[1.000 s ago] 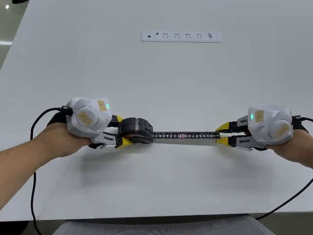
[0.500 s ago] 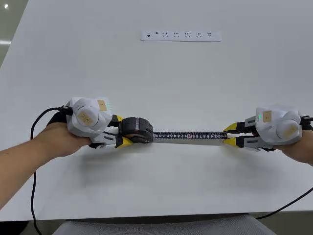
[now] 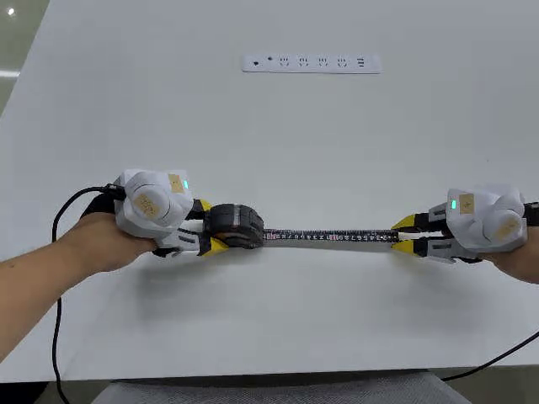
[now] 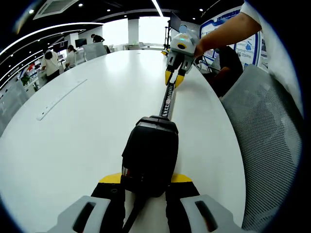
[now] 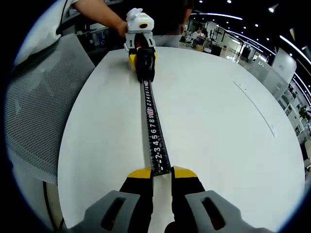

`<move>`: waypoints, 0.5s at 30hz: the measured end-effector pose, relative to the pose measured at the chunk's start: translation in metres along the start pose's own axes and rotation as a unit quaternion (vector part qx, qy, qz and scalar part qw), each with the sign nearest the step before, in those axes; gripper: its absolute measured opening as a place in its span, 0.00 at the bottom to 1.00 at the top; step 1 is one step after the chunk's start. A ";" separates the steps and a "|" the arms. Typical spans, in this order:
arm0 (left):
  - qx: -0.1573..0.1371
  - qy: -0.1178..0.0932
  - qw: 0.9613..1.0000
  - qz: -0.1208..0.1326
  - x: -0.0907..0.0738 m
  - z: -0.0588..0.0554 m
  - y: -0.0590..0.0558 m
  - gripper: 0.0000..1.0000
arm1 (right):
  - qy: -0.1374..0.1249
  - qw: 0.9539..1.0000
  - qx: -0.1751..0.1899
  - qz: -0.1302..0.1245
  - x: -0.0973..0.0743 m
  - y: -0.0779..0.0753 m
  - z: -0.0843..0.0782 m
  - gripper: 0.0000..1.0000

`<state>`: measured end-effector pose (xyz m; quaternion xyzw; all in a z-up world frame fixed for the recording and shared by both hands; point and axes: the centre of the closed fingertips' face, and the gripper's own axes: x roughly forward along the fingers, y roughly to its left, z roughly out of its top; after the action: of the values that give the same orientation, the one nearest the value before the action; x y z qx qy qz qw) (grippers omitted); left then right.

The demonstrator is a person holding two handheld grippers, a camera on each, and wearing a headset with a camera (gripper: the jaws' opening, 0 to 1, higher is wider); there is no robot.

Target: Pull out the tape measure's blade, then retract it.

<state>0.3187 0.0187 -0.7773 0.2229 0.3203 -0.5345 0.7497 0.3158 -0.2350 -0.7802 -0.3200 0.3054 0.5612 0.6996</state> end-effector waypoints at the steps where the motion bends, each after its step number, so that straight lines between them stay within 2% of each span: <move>1: 0.001 0.000 1.000 0.001 0.000 0.000 0.000 0.29 | 0.001 1.000 0.000 -0.001 0.000 0.000 -0.001 0.08; 9: 0.001 0.000 1.000 -0.001 0.000 -0.001 0.000 0.29 | 0.007 1.000 -0.001 -0.002 -0.005 -0.001 -0.007 0.08; 15: 0.000 -0.002 1.000 -0.001 0.001 0.000 0.000 0.29 | 0.014 1.000 0.005 -0.006 -0.011 -0.001 -0.019 0.08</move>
<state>0.3187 0.0182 -0.7777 0.2222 0.3190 -0.5354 0.7498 0.3138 -0.2573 -0.7829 -0.3263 0.3163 0.5512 0.6998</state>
